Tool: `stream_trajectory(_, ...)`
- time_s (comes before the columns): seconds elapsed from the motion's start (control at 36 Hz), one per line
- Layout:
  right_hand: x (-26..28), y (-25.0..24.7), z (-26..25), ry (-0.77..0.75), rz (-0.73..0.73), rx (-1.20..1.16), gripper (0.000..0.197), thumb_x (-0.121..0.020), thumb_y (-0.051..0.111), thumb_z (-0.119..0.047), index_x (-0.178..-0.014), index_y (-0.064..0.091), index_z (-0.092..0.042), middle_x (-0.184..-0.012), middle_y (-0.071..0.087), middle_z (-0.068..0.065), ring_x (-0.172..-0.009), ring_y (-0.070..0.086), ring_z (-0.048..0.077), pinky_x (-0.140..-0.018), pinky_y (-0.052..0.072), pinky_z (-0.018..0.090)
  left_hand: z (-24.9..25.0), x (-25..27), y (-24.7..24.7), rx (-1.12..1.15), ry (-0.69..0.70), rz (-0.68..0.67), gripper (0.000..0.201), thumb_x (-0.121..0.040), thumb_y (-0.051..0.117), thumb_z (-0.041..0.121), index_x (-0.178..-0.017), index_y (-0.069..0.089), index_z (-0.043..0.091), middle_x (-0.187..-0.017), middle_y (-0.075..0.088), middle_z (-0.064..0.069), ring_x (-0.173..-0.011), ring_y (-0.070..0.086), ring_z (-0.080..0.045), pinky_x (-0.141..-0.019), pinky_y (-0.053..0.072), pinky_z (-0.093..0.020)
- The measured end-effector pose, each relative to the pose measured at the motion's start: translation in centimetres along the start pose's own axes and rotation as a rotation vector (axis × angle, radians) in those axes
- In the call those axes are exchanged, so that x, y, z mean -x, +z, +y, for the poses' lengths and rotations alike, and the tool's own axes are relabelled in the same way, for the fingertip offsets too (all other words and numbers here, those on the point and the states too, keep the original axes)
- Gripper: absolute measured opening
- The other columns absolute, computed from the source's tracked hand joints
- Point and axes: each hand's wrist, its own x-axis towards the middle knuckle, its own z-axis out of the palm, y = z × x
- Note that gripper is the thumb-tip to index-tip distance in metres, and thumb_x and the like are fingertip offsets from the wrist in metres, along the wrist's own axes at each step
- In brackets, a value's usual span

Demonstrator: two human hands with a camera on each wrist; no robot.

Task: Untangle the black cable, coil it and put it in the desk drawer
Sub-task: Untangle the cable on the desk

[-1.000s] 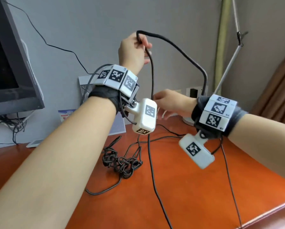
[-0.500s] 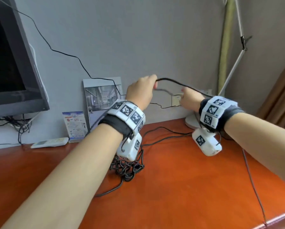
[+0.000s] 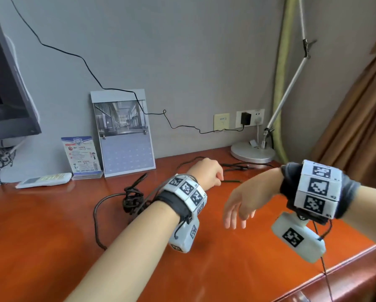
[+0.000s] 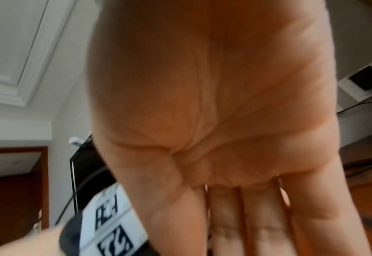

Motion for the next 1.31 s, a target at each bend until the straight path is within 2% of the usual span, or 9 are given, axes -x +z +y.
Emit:
stream_trajectory(0.19, 0.6, 0.0, 0.7, -0.118, 0.135, -0.272, 0.031, -0.091, 0.044, -0.005, -0.091, 0.067, -0.025, -0.1, 0.069, -0.008, -0.094, 0.067, 0.005, -0.085, 0.049, 0.021, -1.3, 1.9, 0.8, 0.108, 0.013, -0.146, 0.036, -0.09, 0.051, 0.0, -0.119, 0.064, 0.017, -0.094, 0.061, 0.005, -0.081, 0.055, -0.006, -0.073, 0.04, -0.017)
stream_trajectory(0.44, -2.7, -1.0, -0.4, -0.077, 0.419, -0.406, 0.023, -0.092, 0.046, -0.008, -0.093, 0.067, -0.016, -0.087, 0.071, -0.001, -0.077, 0.066, 0.014, -0.078, 0.053, 0.03, -9.2, 6.0, -6.3, 0.229, -0.22, 0.264, 0.03, -0.09, 0.044, 0.0, -0.09, 0.065, 0.021, -0.097, 0.067, 0.003, -0.081, 0.058, -0.015, -0.071, 0.041, -0.022)
stream_trajectory(0.61, -7.4, -1.6, -3.4, -0.12, 0.494, -0.603, 0.024, -0.092, 0.046, 0.0, -0.108, 0.059, -0.012, -0.087, 0.067, 0.005, -0.066, 0.061, 0.015, -0.059, 0.05, 0.025, -12.8, 9.7, -5.8, 0.134, -0.395, 0.177, 0.015, -0.093, 0.052, 0.019, -0.104, 0.062, 0.019, -0.113, 0.061, 0.0, -0.103, 0.055, -0.017, -0.085, 0.039, -0.024)
stream_trajectory(0.69, -10.2, -1.5, -4.9, -0.195, 0.504, -0.552, 0.021, -0.091, 0.05, -0.001, -0.103, 0.06, -0.016, -0.098, 0.06, 0.006, -0.083, 0.059, 0.017, -0.078, 0.05, 0.03, -12.7, 10.3, -4.2, 0.125, -0.407, -0.026, 0.033, -0.093, 0.054, 0.034, -0.123, 0.055, 0.021, -0.127, 0.049, -0.002, -0.113, 0.05, -0.018, -0.092, 0.037, -0.027)
stream_trajectory(0.81, -13.1, -1.5, -5.8, -0.089, 0.562, -0.422, 0.049, -0.089, 0.061, -0.012, -0.135, 0.045, -0.005, -0.141, 0.043, 0.013, -0.129, 0.042, 0.024, -0.097, 0.023, 0.02, -12.1, 9.3, -2.8, 0.152, -0.424, -0.026, 0.044, -0.086, 0.059, 0.047, -0.124, 0.051, 0.026, -0.13, 0.039, 0.0, -0.119, 0.045, -0.019, -0.099, 0.037, -0.032)
stream_trajectory(0.89, -14.5, -0.7, -6.4, -0.121, 0.491, -0.925, 0.048, -0.089, 0.06, -0.007, -0.135, 0.045, -0.002, -0.13, 0.052, 0.014, -0.126, 0.046, 0.03, -0.1, 0.033, 0.027, -11.6, 8.6, -2.2, 0.024, -0.441, -0.087, 0.04, -0.08, 0.06, 0.049, -0.113, 0.05, 0.029, -0.12, 0.039, 0.002, -0.107, 0.051, -0.02, -0.095, 0.042, -0.037)
stream_trajectory(1.0, -15.7, 0.1, -5.3, -0.231, 0.515, -1.466, 0.033, -0.092, 0.045, 0.0, -0.124, 0.052, 0.005, -0.083, 0.057, 0.007, -0.075, 0.057, 0.021, -0.072, 0.048, 0.033, -11.7, 8.1, -1.3, -0.142, -0.443, -0.15, 0.036, -0.081, 0.054, 0.048, -0.113, 0.049, 0.031, -0.109, 0.049, 0.005, -0.095, 0.055, -0.017, -0.075, 0.042, -0.03)
stream_trajectory(1.17, -18.4, 1.5, -4.6, -0.262, 0.539, -1.993, 0.014, -0.096, 0.039, -0.004, -0.099, 0.053, -0.005, -0.089, 0.055, 0.007, -0.077, 0.056, 0.021, -0.069, 0.047, 0.034, -11.8, 7.6, -0.9, -0.16, -0.498, -0.227, 0.034, -0.086, 0.048, 0.041, -0.116, 0.056, 0.027, -0.114, 0.063, 0.005, -0.104, 0.058, -0.019, -0.084, 0.042, -0.031)
stream_trajectory(1.31, -20.3, 2.7, -5.8, -0.353, 0.524, -2.073, 0.025, -0.097, 0.033, -0.002, -0.114, 0.05, 0.0, -0.094, 0.057, 0.011, -0.089, 0.056, 0.024, -0.079, 0.047, 0.035, -11.7, 7.9, -0.4, -0.061, -0.576, -0.255, 0.028, -0.091, 0.044, 0.037, -0.098, 0.063, 0.019, -0.111, 0.063, 0.0, -0.109, 0.052, -0.022, -0.09, 0.021, -0.044)
